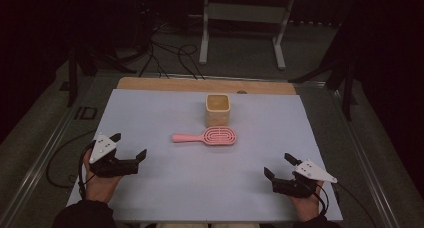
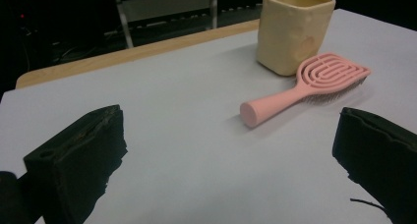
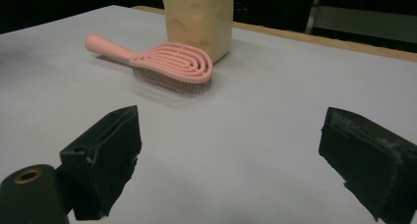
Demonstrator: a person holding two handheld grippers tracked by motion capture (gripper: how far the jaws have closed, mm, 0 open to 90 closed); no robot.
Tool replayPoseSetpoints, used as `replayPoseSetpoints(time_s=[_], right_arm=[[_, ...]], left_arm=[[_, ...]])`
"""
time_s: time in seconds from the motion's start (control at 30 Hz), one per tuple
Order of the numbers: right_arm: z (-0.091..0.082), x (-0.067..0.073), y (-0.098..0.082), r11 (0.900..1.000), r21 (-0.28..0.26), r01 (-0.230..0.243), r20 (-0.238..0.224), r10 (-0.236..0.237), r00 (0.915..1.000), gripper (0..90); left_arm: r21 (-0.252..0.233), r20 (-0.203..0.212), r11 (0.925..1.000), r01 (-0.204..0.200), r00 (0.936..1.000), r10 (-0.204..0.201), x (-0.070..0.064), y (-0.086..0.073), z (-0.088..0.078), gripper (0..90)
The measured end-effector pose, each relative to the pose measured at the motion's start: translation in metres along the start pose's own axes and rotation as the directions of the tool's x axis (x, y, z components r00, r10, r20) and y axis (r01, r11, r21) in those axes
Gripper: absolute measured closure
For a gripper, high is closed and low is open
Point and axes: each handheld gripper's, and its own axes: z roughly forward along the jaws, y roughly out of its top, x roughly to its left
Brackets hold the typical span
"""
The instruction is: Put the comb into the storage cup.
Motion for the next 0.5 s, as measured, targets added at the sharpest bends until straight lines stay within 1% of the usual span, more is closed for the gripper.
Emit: replayPoseSetpoints(time_s=[0.07, 0.1, 0.2, 0.43, 0.5], right_arm=[[0.0, 0.0, 0.0, 1.0, 0.0, -0.001, -0.001, 0.001, 1.0, 8.7], [0.0, 0.0, 0.0, 1.0, 0.0, 0.0, -0.001, 0.0, 1.0, 8.6], [0.0, 0.0, 0.0, 1.0, -0.001, -0.003, -0.002, 0.003, 1.0, 8.7], [0.0, 0.0, 0.0, 1.0, -0.001, -0.001, -0.005, 0.001, 1.0, 8.6], [0.0, 0.0, 0.0, 1.0, -0.001, -0.002, -0.004, 0.002, 1.0, 8.6]], left_arm=[[0.0, 0.001, 1.0, 0.0, 1.0, 0.0, 0.0, 0.002, 0.002, 0.1], [0.006, 0.005, 1.0, -0.002, 1.0, 0.002, 0.0, 0.006, 0.005, 0.1], [0.006, 0.008, 0.9999, -0.015, 0.9999, 0.015, 0.0, 0.01, 0.009, 1.0], [0.007, 0.017, 0.9995, -0.032, 0.9994, 0.032, -0.001, 0.018, 0.018, 1.0], [0.012, 0.013, 0.9992, -0.038, 0.9992, 0.038, -0.001, 0.021, 0.021, 0.9]])
